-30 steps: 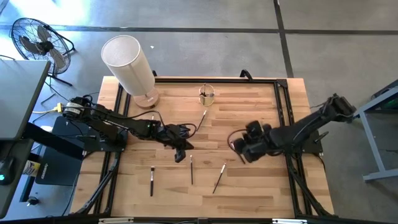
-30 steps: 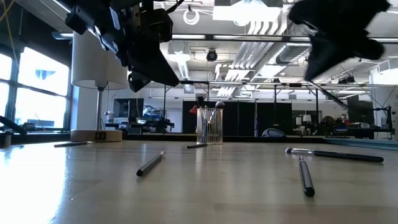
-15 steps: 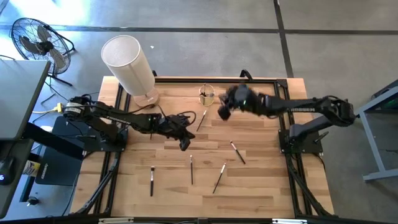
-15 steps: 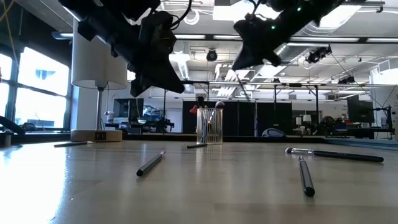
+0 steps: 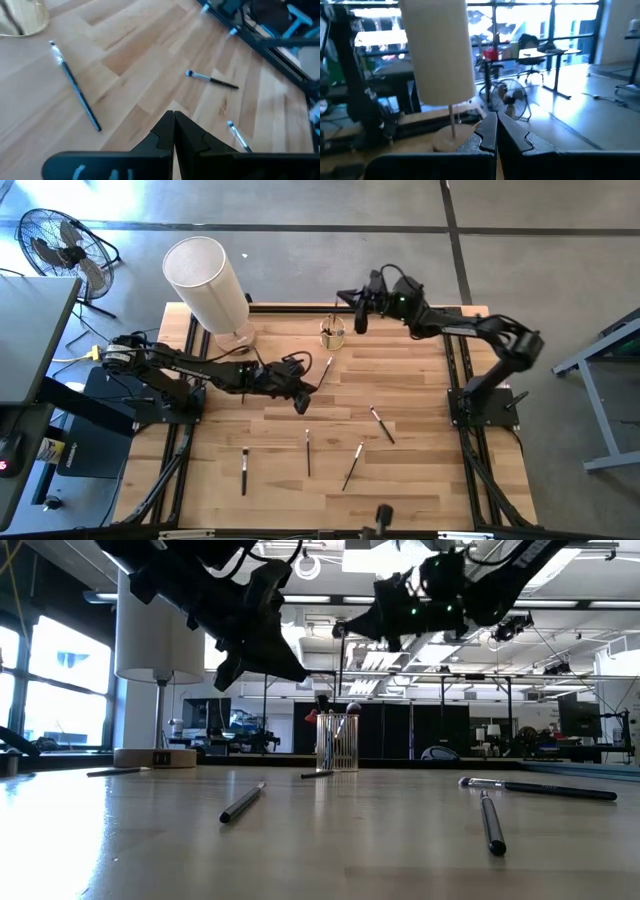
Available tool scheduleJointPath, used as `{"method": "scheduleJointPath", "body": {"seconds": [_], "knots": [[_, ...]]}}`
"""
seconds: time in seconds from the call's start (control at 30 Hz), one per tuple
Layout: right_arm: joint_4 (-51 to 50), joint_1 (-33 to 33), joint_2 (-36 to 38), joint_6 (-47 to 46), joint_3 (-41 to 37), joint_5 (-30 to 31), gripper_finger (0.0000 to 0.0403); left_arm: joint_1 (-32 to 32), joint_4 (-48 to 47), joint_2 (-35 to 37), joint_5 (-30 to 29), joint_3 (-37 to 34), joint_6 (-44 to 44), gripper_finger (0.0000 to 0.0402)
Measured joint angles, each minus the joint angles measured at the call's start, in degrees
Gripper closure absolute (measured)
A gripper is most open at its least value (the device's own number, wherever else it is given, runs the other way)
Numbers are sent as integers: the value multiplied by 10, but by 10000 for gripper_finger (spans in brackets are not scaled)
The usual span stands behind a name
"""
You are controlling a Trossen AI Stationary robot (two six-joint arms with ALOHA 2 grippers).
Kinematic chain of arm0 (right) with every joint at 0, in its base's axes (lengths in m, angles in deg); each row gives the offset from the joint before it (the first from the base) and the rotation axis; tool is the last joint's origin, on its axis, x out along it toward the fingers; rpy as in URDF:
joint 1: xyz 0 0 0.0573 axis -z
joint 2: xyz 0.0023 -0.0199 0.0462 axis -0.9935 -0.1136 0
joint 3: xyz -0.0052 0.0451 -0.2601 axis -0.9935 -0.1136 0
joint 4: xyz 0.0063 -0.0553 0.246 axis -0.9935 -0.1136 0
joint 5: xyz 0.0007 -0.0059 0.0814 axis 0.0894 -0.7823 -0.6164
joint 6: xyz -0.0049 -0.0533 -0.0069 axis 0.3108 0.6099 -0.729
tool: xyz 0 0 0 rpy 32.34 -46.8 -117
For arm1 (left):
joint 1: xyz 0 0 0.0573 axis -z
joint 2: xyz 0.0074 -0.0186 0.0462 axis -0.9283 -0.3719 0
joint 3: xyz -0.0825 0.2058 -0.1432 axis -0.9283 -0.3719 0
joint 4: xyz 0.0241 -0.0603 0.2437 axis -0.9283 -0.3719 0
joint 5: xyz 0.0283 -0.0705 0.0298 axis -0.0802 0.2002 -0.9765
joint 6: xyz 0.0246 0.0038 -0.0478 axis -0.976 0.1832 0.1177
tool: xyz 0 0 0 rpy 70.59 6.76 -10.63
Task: Sort items
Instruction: Put the angle shadow brush into the glass
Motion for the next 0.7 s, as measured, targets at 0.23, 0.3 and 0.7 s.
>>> {"method": "scheduleJointPath", "body": {"seconds": [0.23,0.3,0.7], "knots": [[-5,4,-88,59,4,-29,403,1,0,0,-3,0,44,401],[-19,4,-105,72,4,-32,403,1,0,0,-3,0,54,401],[-159,4,-50,165,4,33,340,1,-1,0,-4,0,70,401]]}}
